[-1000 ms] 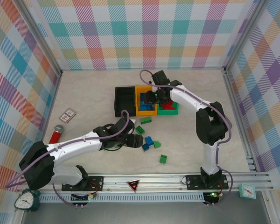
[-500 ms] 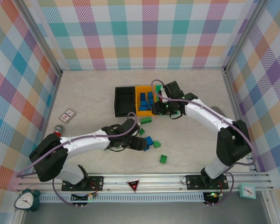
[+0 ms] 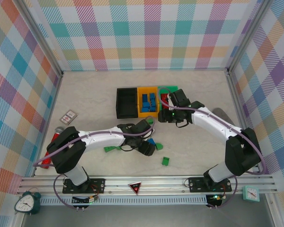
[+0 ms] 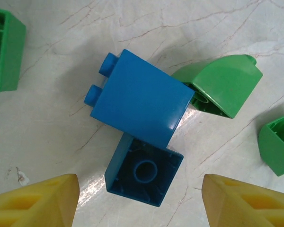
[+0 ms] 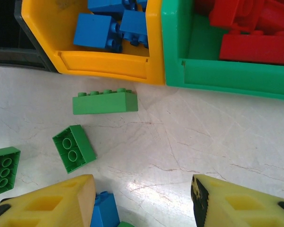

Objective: Sort the legos into containers by color
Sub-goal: Pick up the lego from the middle-left of the table.

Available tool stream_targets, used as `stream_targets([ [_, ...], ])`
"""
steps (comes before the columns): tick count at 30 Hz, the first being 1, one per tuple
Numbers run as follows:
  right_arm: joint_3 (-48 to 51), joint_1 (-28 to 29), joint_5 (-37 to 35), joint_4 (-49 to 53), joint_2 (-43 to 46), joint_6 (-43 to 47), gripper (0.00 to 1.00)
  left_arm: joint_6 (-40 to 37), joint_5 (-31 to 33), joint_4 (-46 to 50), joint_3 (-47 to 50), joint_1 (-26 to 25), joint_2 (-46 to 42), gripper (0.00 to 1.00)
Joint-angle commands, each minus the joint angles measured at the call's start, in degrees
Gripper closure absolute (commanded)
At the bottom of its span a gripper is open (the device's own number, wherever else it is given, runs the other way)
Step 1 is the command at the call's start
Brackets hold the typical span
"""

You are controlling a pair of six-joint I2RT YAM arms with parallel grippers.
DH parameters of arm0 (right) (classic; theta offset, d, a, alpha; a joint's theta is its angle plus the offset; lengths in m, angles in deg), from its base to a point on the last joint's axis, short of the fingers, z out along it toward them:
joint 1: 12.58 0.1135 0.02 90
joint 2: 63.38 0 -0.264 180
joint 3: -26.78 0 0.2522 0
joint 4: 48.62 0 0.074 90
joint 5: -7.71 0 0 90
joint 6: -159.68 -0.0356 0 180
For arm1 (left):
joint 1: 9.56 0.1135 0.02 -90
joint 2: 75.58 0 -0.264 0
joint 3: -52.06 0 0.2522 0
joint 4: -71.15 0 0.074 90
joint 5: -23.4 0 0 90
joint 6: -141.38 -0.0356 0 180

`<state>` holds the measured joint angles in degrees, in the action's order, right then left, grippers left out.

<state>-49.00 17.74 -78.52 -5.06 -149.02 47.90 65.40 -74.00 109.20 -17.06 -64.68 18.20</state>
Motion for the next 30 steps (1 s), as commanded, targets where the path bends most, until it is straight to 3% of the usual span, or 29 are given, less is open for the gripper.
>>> stream_targets([
  [1, 0.71, -0.15, -1.11, -0.1, 1.52, 0.16, 0.43, -4.85, -0.98, 3.57, -1.67, -0.52, 0.53, 0.31],
  [20, 7.16, -3.52, -0.01, -1.84, 6.41, -1.42, 0.43, -8.74, 0.0, 5.59, -5.67, -0.52, 6.11, 0.35],
  [23, 7.78, -3.61, -0.47, -1.8, 7.06, -1.47, 0.43, -8.71, -1.33, 5.29, -6.65, -0.6, 7.62, 0.43],
  [27, 8.56, -3.7, -0.68, -1.75, 8.19, -1.64, 0.43, -8.33, -0.9, 5.33, -6.96, -0.84, 8.41, 0.62],
  [30, 9.01, -3.68, -0.99, -1.32, 8.95, -1.6, 0.43, -7.76, -0.09, 5.39, -6.88, -0.79, 5.33, 0.66],
])
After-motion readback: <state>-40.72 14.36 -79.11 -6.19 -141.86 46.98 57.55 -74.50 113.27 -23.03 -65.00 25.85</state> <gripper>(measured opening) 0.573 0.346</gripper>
